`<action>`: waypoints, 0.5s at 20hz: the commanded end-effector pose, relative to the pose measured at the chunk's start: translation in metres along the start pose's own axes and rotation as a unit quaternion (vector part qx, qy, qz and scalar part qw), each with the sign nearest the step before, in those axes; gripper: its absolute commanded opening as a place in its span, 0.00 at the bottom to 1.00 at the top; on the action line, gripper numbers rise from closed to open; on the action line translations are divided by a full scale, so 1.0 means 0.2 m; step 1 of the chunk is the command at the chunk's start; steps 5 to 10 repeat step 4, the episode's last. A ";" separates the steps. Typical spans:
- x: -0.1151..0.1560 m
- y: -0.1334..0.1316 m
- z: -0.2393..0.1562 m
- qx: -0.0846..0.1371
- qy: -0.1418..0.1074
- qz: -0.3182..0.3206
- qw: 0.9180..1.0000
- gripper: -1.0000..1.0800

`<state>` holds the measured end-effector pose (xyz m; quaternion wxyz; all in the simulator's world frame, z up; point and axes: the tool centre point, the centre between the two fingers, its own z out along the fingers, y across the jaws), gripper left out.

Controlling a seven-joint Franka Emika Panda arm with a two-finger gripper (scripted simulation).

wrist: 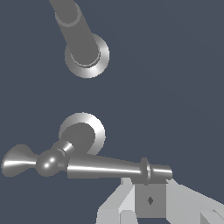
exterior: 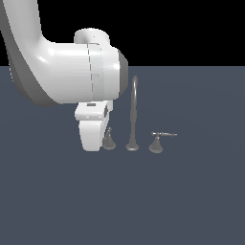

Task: Turn on the faucet by rotating a designated handle.

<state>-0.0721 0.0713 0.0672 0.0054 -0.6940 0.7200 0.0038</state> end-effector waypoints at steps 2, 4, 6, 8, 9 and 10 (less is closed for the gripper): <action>0.25 -0.05 0.01 0.000 0.006 0.032 0.999 0.00; 0.28 -0.05 0.01 -0.001 0.007 0.034 0.999 0.00; 0.28 -0.05 0.01 -0.001 0.007 0.034 0.999 0.00; 0.28 -0.05 0.01 -0.001 0.007 0.034 0.999 0.00; 0.28 -0.05 0.01 -0.001 0.007 0.034 0.999 0.00; 0.28 -0.05 0.01 -0.001 0.007 0.034 0.999 0.00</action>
